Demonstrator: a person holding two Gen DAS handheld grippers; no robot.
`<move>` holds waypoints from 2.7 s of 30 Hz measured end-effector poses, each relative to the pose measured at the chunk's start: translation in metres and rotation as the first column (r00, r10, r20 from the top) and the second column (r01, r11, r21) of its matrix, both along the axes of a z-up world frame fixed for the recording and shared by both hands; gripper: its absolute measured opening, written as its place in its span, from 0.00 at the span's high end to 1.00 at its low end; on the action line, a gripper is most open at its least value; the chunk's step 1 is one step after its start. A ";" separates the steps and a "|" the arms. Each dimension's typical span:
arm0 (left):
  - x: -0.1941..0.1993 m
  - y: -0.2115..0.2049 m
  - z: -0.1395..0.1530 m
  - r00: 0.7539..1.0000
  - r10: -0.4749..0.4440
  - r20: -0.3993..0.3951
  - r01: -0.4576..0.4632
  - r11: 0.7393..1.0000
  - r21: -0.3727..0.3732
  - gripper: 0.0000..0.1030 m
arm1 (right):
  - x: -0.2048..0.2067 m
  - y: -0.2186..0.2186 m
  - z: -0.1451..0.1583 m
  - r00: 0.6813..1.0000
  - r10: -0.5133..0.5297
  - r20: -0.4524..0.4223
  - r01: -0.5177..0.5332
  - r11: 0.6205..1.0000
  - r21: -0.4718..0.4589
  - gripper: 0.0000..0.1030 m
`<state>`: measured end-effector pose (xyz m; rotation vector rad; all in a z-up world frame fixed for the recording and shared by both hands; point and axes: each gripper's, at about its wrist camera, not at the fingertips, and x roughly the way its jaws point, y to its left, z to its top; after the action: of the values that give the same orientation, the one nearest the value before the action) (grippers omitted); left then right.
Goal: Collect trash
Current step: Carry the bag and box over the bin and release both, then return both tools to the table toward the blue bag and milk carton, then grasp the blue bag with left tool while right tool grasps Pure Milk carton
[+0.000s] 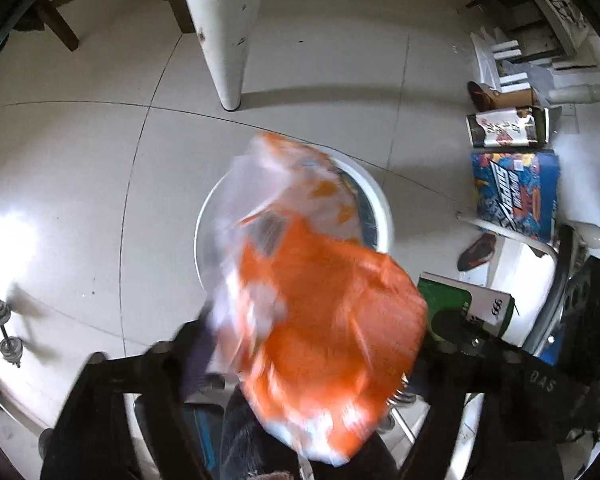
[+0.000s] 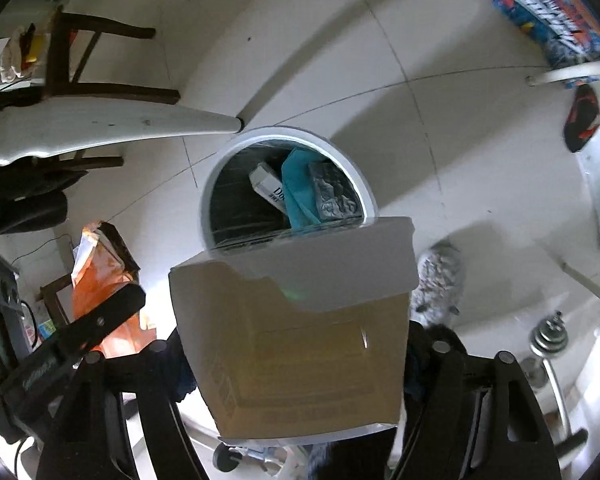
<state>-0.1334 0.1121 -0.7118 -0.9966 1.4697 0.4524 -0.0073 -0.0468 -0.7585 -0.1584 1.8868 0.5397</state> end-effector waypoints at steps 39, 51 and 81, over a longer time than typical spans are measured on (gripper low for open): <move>-0.023 0.004 0.359 0.997 -0.079 -0.007 0.075 0.914 0.399 0.05 | -0.003 0.025 0.396 0.969 0.063 0.240 -0.086 0.993 0.085 0.00; 0.197 0.073 0.433 0.988 -0.123 0.094 0.055 0.847 0.529 0.05 | 0.248 0.057 0.513 0.887 -0.091 0.453 0.024 0.988 0.151 0.00; 0.571 0.183 0.344 0.991 -0.134 0.011 0.122 0.936 0.330 0.07 | 0.639 0.199 0.386 0.922 0.122 0.367 -0.082 0.989 -0.123 0.08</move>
<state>0.4374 0.2955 -0.3681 -0.6359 1.3645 0.5625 0.6315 0.1520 -0.3723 -0.4037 1.5385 0.4444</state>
